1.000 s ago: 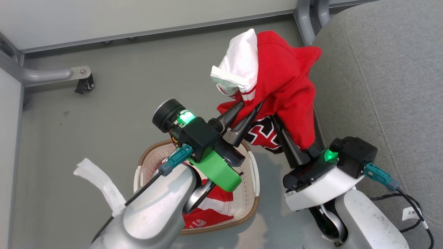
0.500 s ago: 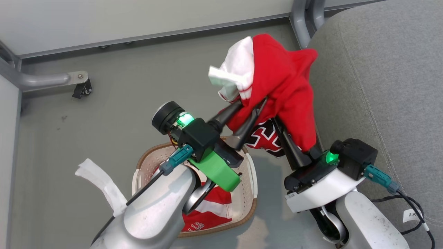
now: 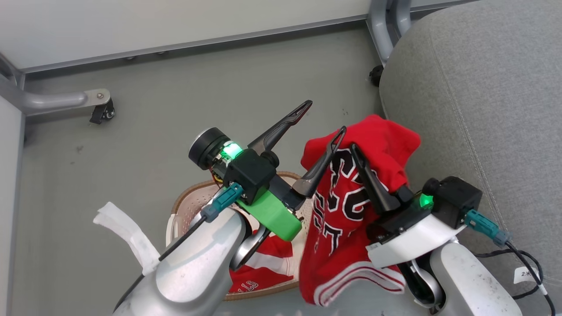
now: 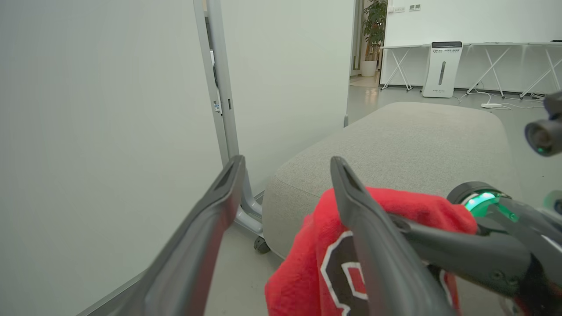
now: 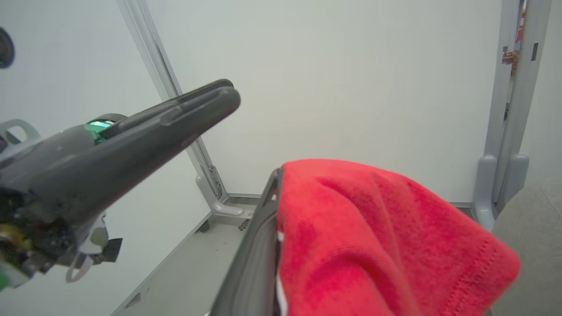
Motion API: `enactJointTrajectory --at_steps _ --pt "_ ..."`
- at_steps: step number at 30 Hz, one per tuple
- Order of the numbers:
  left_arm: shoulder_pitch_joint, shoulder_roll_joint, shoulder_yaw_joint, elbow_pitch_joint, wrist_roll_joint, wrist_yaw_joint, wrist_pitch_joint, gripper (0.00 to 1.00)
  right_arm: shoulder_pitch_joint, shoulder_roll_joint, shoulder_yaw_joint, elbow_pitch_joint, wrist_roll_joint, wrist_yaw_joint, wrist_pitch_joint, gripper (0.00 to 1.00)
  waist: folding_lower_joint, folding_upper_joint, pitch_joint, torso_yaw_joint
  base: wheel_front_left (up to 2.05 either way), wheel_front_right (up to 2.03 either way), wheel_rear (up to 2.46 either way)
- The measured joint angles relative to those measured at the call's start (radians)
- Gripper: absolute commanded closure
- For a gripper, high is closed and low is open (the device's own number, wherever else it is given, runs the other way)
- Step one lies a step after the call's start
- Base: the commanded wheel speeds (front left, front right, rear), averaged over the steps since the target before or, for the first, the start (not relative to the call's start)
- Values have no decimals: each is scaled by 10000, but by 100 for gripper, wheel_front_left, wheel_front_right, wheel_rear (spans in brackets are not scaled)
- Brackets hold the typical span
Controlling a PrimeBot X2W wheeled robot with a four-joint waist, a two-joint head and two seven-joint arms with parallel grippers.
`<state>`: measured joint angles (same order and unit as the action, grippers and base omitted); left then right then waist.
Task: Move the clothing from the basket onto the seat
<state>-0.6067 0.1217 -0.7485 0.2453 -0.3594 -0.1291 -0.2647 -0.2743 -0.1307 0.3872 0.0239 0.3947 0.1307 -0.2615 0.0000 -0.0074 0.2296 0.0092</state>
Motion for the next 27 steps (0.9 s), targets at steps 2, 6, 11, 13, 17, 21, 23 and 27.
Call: enactJointTrajectory --at_steps 2,6,11,13,17,21,23,27 --pt "0 0 6 8 17 0 0 0 25 23 -132 29 -109 0 0 100 0 0 22 -36 0 0 0" --pt "1 13 -10 25 81 -2 -2 0 93 115 -439 50 -291 0 0 100 0 0 75 -190 0 0 0" --pt "-1 86 -71 63 102 -2 -2 0 139 199 -782 40 -449 0 0 100 0 0 164 -495 0 0 0" --pt "-9 128 -113 98 104 -2 -2 0 170 219 -974 33 -531 2 0 100 0 0 211 -661 0 0 0" --pt "-54 215 -282 184 130 -4 -2 0 191 257 -1406 -25 -585 0 0 100 0 0 305 -1010 0 0 0" --pt "-204 290 -451 265 174 -4 0 0 264 295 -1818 -105 -625 0 0 100 0 0 411 -1381 0 0 0" --pt "-277 330 -529 324 174 -4 -2 0 333 301 -1985 -140 -654 0 0 100 0 0 473 -1596 0 0 0" --pt "-360 403 -660 405 173 -4 -2 0 406 326 -2268 -215 -715 0 0 100 0 0 592 -2018 0 0 0"
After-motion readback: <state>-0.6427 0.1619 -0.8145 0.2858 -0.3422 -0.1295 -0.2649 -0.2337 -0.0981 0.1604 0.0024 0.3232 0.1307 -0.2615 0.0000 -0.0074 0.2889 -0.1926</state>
